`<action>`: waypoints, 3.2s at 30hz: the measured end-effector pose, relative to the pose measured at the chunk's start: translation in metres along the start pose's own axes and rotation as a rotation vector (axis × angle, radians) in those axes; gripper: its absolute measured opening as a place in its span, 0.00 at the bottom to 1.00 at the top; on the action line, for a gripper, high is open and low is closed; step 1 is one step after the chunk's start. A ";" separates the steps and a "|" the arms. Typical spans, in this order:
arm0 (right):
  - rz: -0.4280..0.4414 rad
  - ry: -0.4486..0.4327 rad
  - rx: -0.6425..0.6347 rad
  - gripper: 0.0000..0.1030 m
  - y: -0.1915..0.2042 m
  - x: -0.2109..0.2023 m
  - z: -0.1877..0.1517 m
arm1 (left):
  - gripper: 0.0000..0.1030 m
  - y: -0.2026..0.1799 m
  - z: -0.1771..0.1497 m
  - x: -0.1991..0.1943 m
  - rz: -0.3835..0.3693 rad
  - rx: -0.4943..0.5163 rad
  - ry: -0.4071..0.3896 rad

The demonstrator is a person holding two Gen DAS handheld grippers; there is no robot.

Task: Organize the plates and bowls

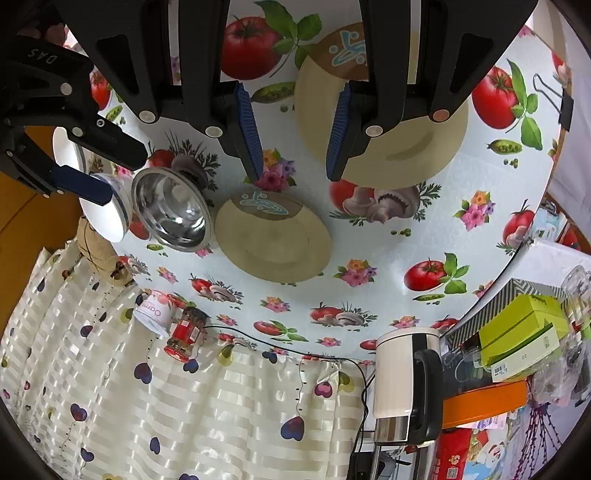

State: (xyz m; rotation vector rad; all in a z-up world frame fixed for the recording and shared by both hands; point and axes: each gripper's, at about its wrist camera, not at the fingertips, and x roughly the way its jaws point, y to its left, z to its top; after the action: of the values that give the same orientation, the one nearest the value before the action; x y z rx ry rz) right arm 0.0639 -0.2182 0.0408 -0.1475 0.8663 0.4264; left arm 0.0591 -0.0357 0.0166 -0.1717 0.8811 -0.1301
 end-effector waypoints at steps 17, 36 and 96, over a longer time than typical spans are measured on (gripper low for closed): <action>0.056 0.004 0.039 0.62 -0.017 0.029 0.014 | 0.36 0.007 0.018 0.031 -0.019 -0.025 0.038; 0.167 0.164 0.062 0.62 -0.051 0.116 0.082 | 0.36 0.027 0.063 0.095 0.014 -0.101 0.130; 0.202 0.386 0.034 0.34 -0.051 0.195 0.119 | 0.36 0.050 0.074 0.109 0.010 -0.192 0.214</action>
State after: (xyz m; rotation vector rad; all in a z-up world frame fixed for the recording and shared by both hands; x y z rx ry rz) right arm 0.2808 -0.1698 -0.0341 -0.1128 1.2742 0.5823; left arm 0.1876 -0.0001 -0.0296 -0.3368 1.1083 -0.0553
